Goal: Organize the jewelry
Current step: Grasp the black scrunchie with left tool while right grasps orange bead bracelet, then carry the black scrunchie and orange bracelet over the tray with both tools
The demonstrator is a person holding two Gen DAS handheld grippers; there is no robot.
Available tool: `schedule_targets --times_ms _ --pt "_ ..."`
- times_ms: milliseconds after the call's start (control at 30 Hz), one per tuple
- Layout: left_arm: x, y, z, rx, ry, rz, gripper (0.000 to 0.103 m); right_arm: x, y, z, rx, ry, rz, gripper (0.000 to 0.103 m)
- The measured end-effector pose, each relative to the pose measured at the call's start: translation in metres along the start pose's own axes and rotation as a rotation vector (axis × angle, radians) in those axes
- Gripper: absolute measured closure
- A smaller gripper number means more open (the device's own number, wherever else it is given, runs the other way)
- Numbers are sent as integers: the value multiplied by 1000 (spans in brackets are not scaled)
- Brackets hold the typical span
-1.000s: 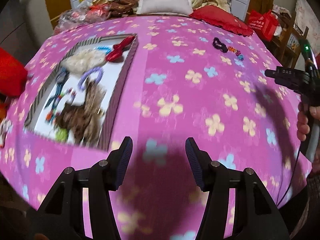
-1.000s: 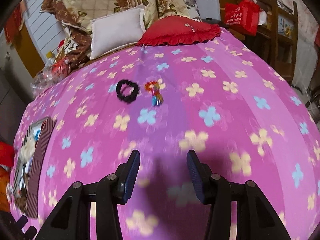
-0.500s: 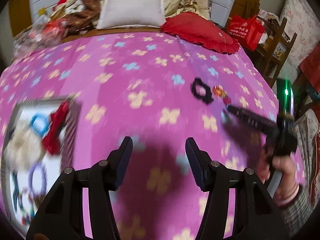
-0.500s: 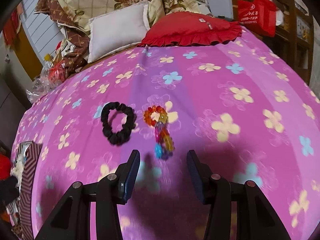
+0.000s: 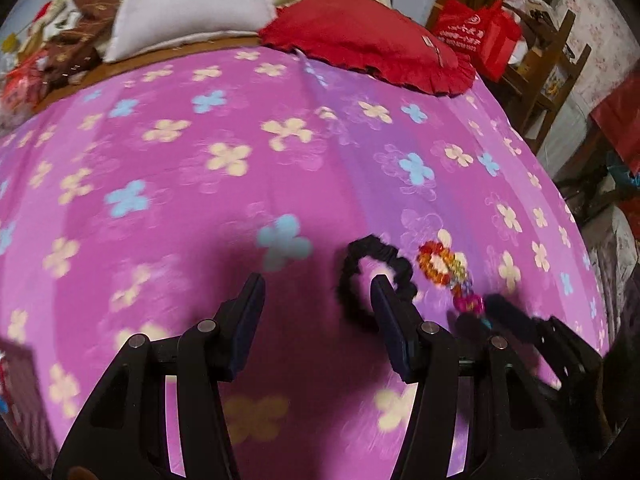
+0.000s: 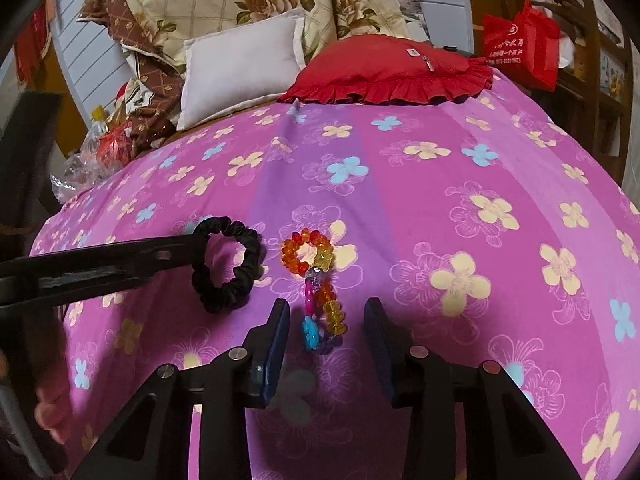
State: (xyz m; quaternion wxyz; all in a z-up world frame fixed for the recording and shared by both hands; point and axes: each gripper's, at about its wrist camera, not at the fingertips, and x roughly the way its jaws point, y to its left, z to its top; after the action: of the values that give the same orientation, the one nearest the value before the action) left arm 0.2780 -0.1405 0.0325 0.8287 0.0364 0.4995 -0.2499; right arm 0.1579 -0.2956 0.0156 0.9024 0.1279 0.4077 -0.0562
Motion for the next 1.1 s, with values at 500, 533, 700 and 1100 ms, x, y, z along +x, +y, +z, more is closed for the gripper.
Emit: schedule_targets --times_ms 500,533,700,1100 --pt "21 -14 5 -28 29 -19 99 0 -2 -1 11 0 6 90" --pt "17 -13 3 -31 25 -5 100 -2 -2 -1 14 -6 6 91" --pt "-18 -8 -18 -45 2 7 100 -17 5 -2 -11 -85 -8 99" --pt "-208 11 -114 -37 -175 -40 100 -58 21 -31 60 -46 21 99"
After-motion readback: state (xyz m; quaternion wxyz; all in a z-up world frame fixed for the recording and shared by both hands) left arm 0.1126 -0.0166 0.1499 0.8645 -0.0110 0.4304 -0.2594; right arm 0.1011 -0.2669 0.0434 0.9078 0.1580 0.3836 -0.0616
